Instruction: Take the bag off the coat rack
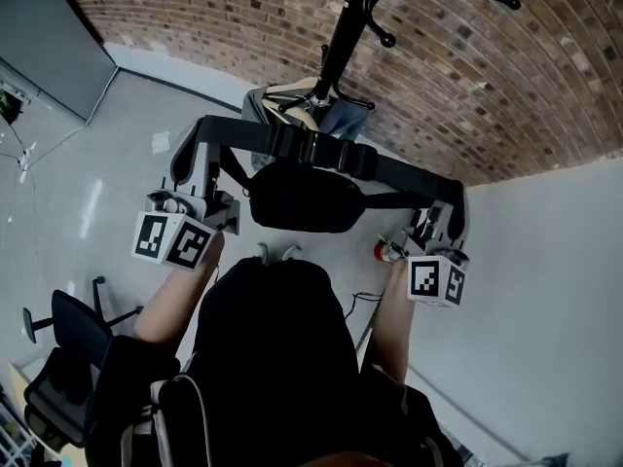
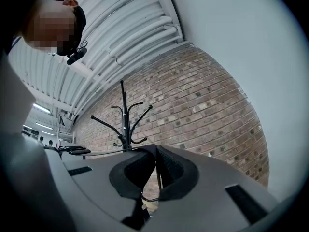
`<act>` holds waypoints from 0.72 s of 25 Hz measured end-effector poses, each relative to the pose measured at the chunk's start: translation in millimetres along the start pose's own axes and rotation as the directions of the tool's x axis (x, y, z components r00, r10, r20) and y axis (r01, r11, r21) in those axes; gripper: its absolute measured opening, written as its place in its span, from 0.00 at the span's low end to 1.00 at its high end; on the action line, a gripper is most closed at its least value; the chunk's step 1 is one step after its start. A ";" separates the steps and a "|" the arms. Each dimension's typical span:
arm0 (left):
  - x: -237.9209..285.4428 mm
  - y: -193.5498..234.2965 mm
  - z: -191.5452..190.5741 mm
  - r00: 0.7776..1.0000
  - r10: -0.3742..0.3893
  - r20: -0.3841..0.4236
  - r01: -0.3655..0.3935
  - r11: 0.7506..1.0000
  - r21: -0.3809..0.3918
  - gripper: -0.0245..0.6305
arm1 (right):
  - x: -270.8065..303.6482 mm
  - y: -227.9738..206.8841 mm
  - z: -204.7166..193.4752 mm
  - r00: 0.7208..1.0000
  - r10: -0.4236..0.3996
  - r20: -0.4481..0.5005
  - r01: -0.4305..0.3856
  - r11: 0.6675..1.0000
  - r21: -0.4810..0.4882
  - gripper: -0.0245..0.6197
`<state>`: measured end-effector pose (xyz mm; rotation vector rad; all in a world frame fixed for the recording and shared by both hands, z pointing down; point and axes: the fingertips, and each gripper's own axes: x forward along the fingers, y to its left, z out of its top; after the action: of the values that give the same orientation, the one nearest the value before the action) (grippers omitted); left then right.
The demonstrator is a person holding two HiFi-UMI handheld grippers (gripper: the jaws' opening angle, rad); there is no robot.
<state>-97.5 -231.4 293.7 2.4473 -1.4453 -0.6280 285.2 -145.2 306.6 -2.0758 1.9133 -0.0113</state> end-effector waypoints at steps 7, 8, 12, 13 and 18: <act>-14.9 -8.2 5.4 0.999 -0.032 -0.015 0.032 0.999 -0.008 0.07 | -28.9 8.3 13.0 1.000 -0.004 0.012 0.004 0.999 -0.038 0.07; -18.9 -10.5 6.3 0.999 -0.037 -0.021 0.037 0.999 -0.005 0.07 | -35.1 9.0 15.3 1.000 -0.007 0.014 0.008 0.998 -0.056 0.07; -31.9 -15.7 12.1 0.998 -0.060 -0.028 0.060 0.998 0.022 0.07 | -52.5 15.5 24.5 0.999 0.014 0.029 -0.011 0.995 -0.095 0.07; -34.7 -16.0 13.2 0.997 -0.064 -0.030 0.066 0.997 0.044 0.07 | -55.0 16.6 23.6 0.999 0.030 0.024 -0.028 0.996 -0.086 0.07; -53.2 -15.8 12.5 0.996 -0.065 -0.063 0.070 0.994 0.079 0.07 | -78.4 22.6 17.1 0.999 0.035 -0.041 -0.044 0.967 -0.250 0.07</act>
<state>-113.6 -177.0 289.3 2.5635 -1.3966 -0.5139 258.9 -66.3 301.3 -2.2080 2.0711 0.2147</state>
